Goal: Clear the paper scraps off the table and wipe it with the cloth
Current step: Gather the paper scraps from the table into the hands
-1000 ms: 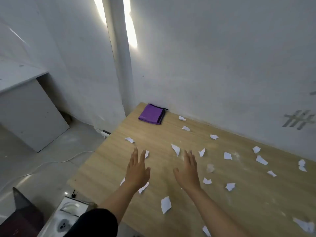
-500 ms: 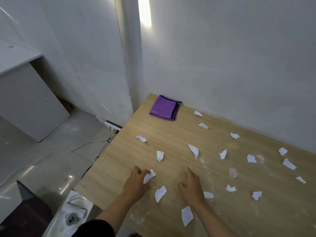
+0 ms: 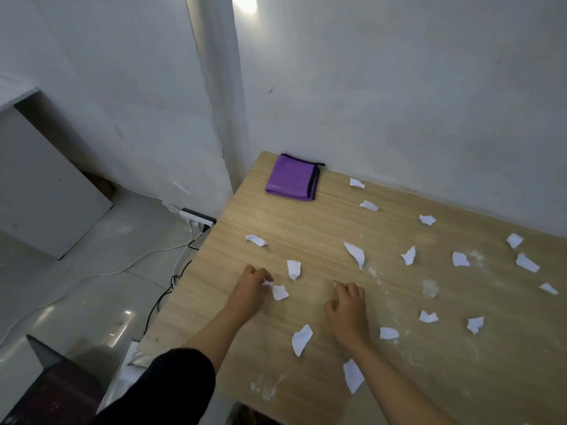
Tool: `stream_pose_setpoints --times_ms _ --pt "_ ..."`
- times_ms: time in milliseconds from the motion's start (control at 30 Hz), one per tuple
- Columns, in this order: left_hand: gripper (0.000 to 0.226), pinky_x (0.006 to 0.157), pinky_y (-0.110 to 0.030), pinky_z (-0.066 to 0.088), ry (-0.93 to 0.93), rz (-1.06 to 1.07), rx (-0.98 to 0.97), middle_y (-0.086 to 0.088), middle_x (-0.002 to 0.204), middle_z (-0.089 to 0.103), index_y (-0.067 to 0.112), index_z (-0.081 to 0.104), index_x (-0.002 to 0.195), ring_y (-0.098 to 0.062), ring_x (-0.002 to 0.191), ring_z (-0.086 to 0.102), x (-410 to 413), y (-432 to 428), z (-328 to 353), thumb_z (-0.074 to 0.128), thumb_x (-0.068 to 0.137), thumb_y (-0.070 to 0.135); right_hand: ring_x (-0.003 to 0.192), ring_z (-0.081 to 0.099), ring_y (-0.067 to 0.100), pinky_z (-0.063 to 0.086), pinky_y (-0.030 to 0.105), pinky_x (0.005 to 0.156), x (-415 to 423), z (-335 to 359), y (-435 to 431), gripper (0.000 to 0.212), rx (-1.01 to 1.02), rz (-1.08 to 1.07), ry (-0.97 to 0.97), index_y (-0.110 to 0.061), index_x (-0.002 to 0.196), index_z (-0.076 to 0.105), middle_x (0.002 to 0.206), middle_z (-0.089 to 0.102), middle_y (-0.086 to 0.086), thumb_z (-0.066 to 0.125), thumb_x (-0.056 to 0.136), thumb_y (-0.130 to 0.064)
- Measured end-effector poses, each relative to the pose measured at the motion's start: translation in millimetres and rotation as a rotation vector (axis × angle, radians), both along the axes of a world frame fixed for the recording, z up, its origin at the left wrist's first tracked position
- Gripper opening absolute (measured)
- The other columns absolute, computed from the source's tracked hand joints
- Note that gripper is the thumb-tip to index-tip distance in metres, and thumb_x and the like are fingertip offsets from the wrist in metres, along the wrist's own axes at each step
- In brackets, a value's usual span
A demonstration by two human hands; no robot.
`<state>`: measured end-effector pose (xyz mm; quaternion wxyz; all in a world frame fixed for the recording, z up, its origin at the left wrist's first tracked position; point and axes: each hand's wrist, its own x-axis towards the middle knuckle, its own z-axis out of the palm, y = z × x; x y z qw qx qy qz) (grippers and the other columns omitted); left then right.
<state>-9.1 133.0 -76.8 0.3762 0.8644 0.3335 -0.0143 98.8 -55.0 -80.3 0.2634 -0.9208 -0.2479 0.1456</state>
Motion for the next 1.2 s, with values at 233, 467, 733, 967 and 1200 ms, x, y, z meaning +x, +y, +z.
stream_pose_setpoints --times_ms 233,467,733,967,1200 --pt "0.016 0.083 -0.025 0.038 -0.043 -0.046 0.134 -0.015 0.153 0.017 0.005 0.057 0.098 -0.027 0.132 0.036 39 41 -6 0.056 0.085 -0.004 0.139 0.018 0.012 0.022 0.027 0.111 -1 9 55 0.056 0.066 0.315 0.069 -0.022 0.143 0.026 0.154 0.018 -0.005 0.039 0.09 -0.008" --pt "0.014 0.09 -0.036 0.041 0.136 -0.123 0.205 -0.009 0.124 0.051 0.007 0.055 0.098 -0.031 0.118 0.037 56 59 -11 0.051 0.087 -0.001 0.109 0.045 0.029 0.045 0.041 0.086 6 -7 75 0.037 -0.003 0.418 -0.097 -0.012 0.116 0.062 0.116 0.058 0.01 0.035 0.091 -0.02" --pt "0.014 0.076 -0.041 0.046 0.012 -0.042 0.285 -0.014 0.104 0.058 0.004 0.059 0.097 -0.03 0.101 0.048 37 47 -9 0.052 0.087 -0.001 0.104 0.05 0.025 0.047 0.031 0.081 -21 -9 67 0.029 0.153 0.494 -0.113 -0.008 0.105 0.065 0.113 0.062 0.008 0.046 0.085 -0.019" --pt "0.03 0.059 -0.035 0.049 -0.023 -0.127 0.529 -0.012 0.069 0.068 0.006 0.068 0.086 -0.032 0.071 0.064 11 21 -8 0.072 0.061 -0.01 0.071 0.061 0.017 0.045 0.021 0.045 -29 -13 51 0.016 0.048 0.638 -0.326 -0.014 0.074 0.071 0.074 0.065 -0.002 0.073 0.06 -0.007" --pt "0.049 0.081 -0.039 0.046 0.191 -0.089 0.41 -0.017 0.116 0.052 0.014 0.038 0.137 -0.033 0.11 0.045 -7 -20 -9 0.045 0.091 0.001 0.089 0.054 0.025 0.045 0.029 0.076 -12 -10 7 0.022 0.069 0.403 -0.05 -0.002 0.094 0.069 0.093 0.06 0.014 0.058 0.078 0.006"
